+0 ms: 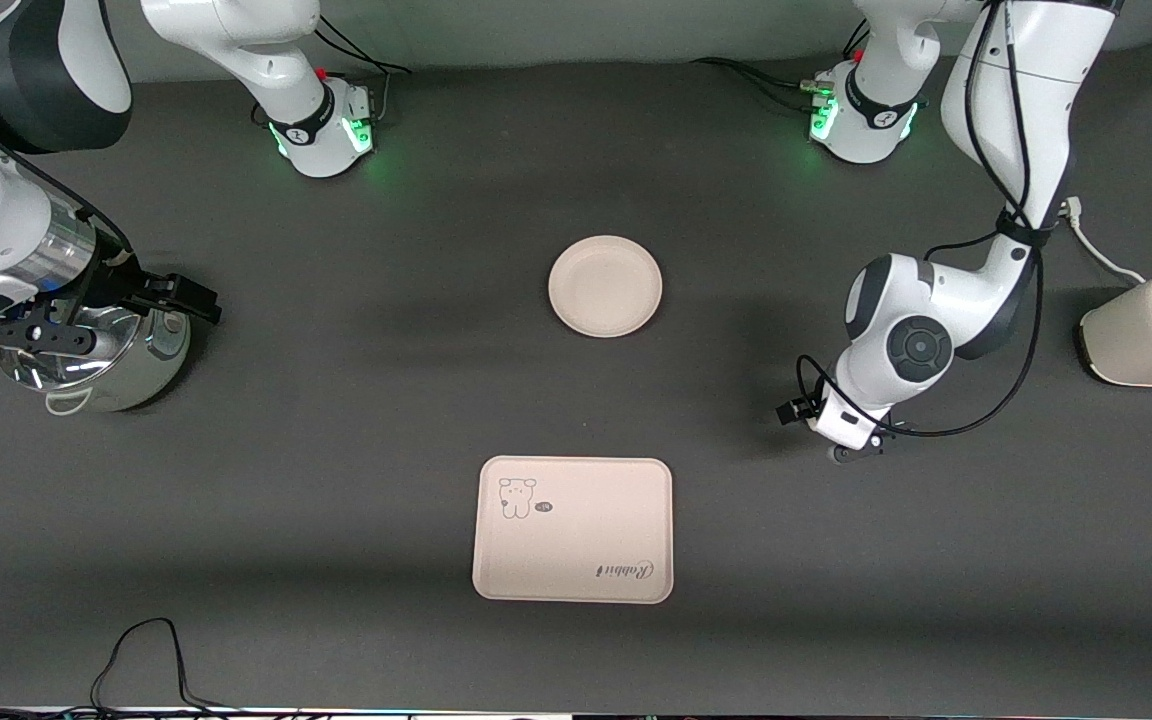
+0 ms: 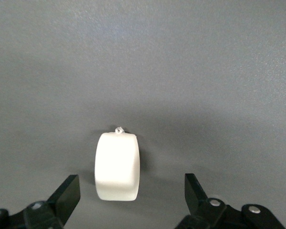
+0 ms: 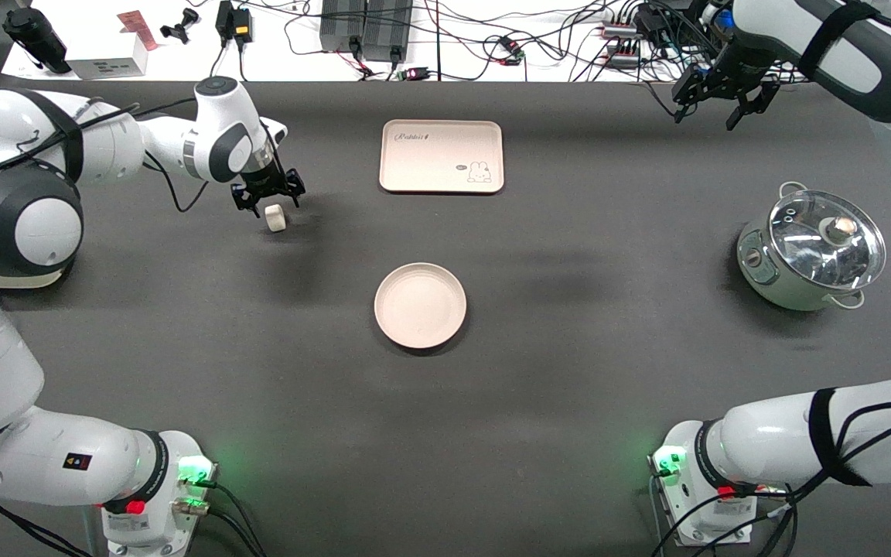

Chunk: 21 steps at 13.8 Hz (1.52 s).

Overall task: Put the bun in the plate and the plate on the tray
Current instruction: 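Lower the left gripper and close it on the white bun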

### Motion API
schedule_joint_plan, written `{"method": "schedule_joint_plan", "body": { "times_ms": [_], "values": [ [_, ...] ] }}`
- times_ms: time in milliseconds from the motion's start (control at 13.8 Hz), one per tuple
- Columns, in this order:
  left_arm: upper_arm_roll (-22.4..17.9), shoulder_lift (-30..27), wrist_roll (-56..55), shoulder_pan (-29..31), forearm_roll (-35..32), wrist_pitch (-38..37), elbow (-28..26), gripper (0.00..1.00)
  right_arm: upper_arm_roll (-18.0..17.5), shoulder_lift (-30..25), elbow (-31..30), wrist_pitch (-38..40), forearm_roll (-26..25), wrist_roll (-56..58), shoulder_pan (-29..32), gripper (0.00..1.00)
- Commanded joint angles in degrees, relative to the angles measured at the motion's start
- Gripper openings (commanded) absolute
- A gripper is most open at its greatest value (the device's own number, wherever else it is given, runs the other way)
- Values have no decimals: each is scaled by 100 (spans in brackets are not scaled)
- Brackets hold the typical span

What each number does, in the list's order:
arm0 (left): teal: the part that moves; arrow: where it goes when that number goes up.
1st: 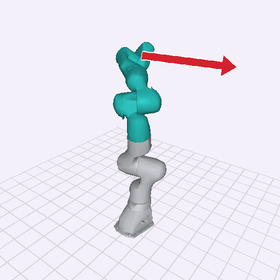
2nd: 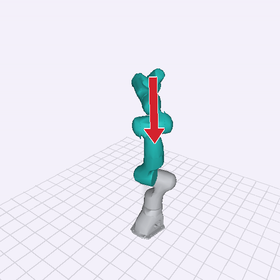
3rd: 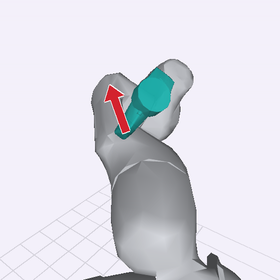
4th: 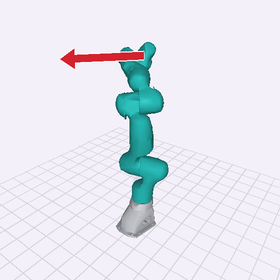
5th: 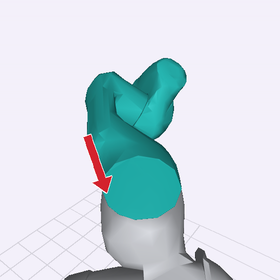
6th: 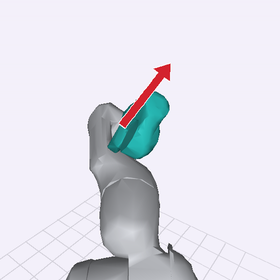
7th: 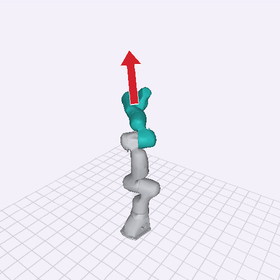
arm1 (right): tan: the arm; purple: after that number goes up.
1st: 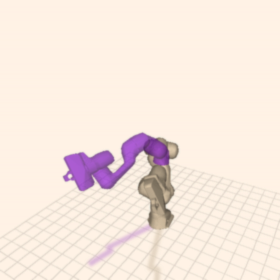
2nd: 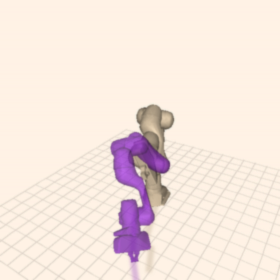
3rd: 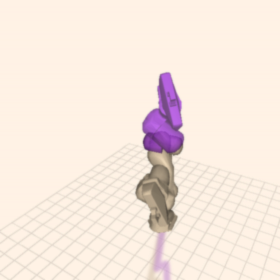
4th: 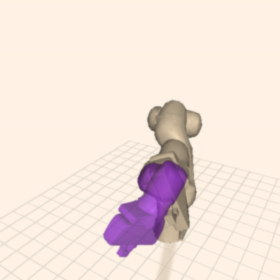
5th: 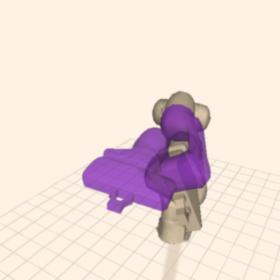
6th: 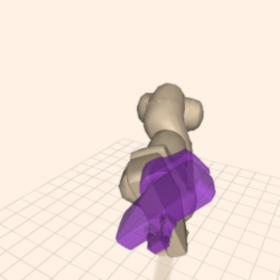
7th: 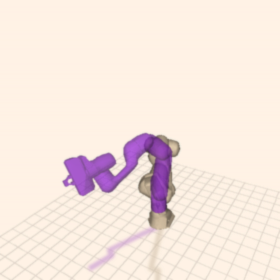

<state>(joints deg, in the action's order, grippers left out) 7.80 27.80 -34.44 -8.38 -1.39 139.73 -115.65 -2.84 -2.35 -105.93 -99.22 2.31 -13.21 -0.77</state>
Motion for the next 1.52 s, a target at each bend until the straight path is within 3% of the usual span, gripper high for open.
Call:
{"method": "schedule_joint_plan", "body": {
  "times_ms": [0, 435, 653, 798, 1015, 1450],
  "values": [
    [-59, -37, -203, -102, -115, 168, -133, 97, 47, 6, -33, -184, 138, -15, -19, 100],
    [-68, -55, -142, -58, -379, 361, -361, 90, 56, 103, -59, -326, 200, -15, -28, 100],
    [-77, -46, -142, -67, -379, 511, -432, 82, 47, 235, -181, -456, 690, -15, -37, 100],
    [-85, -55, -133, -58, -379, 520, -441, 70, -32, 235, -349, -825, 718, -15, -150, 100],
    [-86, -64, -124, -50, -379, 520, -450, 44, -23, 288, -340, -958, 718, -15, -204, 100],
    [-103, -108, -89, -23, -379, 441, -459, 38, -23, 235, -349, -888, 718, -15, -204, 100]
  ]
}}
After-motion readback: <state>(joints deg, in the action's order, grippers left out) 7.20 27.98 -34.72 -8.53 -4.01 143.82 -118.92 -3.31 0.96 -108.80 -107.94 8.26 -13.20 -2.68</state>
